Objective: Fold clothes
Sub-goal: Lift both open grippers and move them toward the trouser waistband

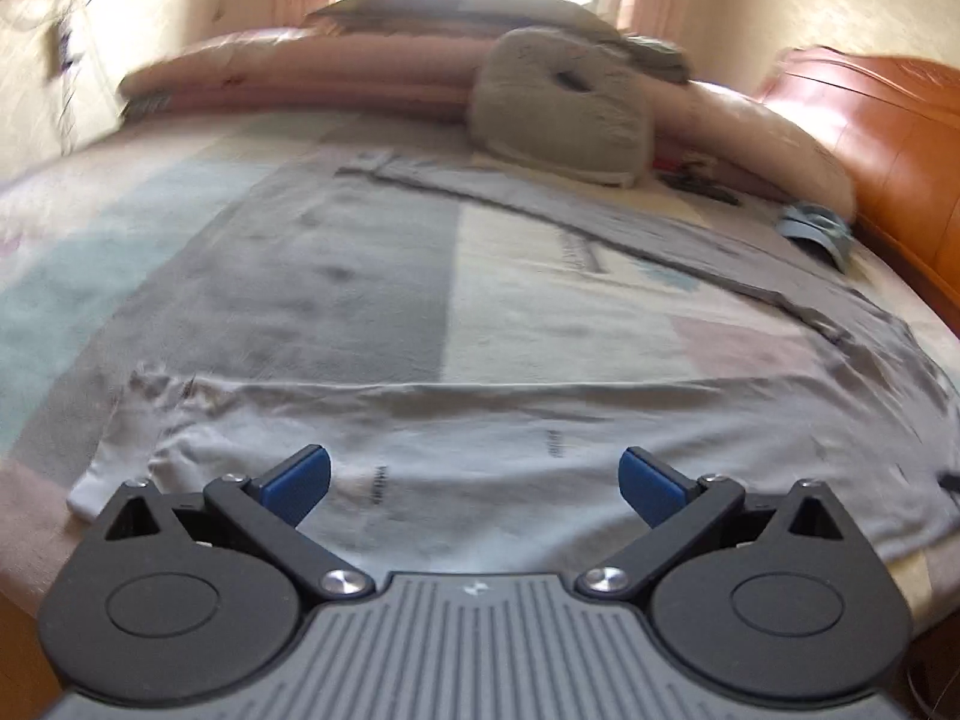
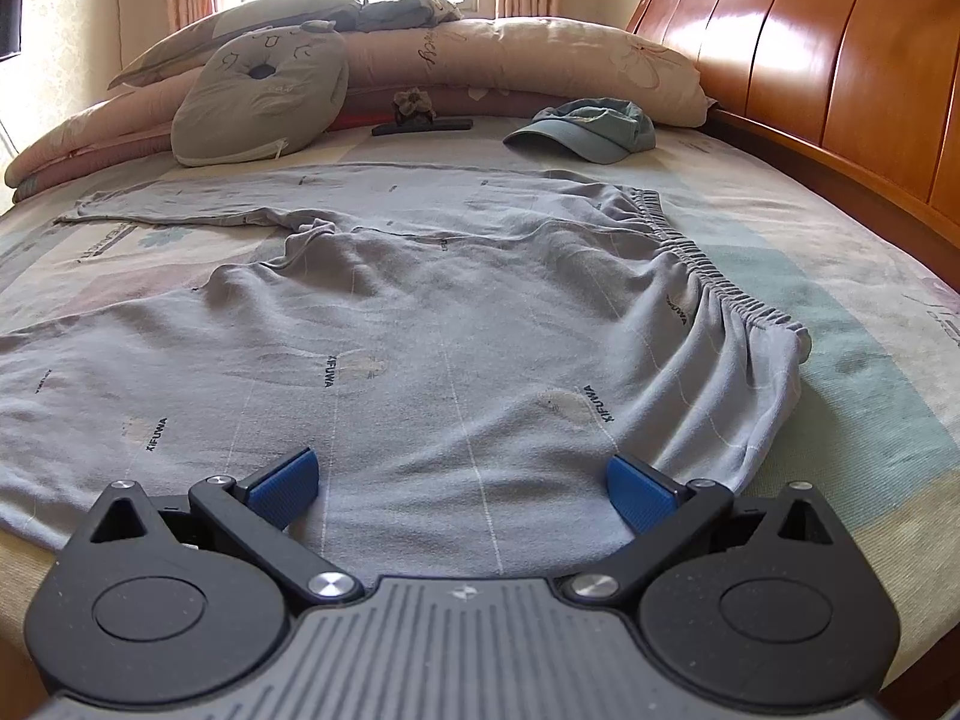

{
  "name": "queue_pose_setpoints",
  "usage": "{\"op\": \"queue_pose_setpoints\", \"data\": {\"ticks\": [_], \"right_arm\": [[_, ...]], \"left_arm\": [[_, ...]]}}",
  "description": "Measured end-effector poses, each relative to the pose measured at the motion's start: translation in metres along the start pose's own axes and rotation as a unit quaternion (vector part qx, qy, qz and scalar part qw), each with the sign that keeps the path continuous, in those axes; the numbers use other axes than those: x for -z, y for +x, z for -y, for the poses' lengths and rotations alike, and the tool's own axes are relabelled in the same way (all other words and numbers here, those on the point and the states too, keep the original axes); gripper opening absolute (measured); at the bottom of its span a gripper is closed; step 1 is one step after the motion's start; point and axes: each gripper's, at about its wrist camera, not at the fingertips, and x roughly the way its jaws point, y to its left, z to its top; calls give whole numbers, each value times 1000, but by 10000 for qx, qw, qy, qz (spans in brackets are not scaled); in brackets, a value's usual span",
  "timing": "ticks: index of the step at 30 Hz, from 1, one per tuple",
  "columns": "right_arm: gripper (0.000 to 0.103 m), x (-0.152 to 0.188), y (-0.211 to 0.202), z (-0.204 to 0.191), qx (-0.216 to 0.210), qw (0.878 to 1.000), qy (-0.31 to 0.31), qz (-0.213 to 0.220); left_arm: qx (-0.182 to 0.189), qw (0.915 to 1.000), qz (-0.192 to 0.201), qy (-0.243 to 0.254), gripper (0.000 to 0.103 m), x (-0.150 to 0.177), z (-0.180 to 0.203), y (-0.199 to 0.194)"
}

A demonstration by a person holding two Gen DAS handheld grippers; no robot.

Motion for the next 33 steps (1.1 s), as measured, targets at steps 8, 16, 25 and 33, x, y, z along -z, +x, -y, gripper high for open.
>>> {"op": "queue_pose_setpoints", "data": {"ticks": [8, 16, 25, 33], "right_arm": [[103, -9, -8, 5, -190, 9998, 8, -47], [103, -67, 14, -19, -1032, 9945, -137, 82], [103, -112, 100, -68, -1552, 9857, -377, -539], [103, -132, 133, -84, -1582, 9843, -159, -772]], "left_arm": [[-1241, 9921, 0, 171, 102, 7, 1, -7], [-467, 9959, 222, 742, 102, -15, 50, 10], [-644, 9906, 196, 1187, 102, -38, 76, 49], [-438, 9982, 39, 409, 102, -45, 61, 67]]}}
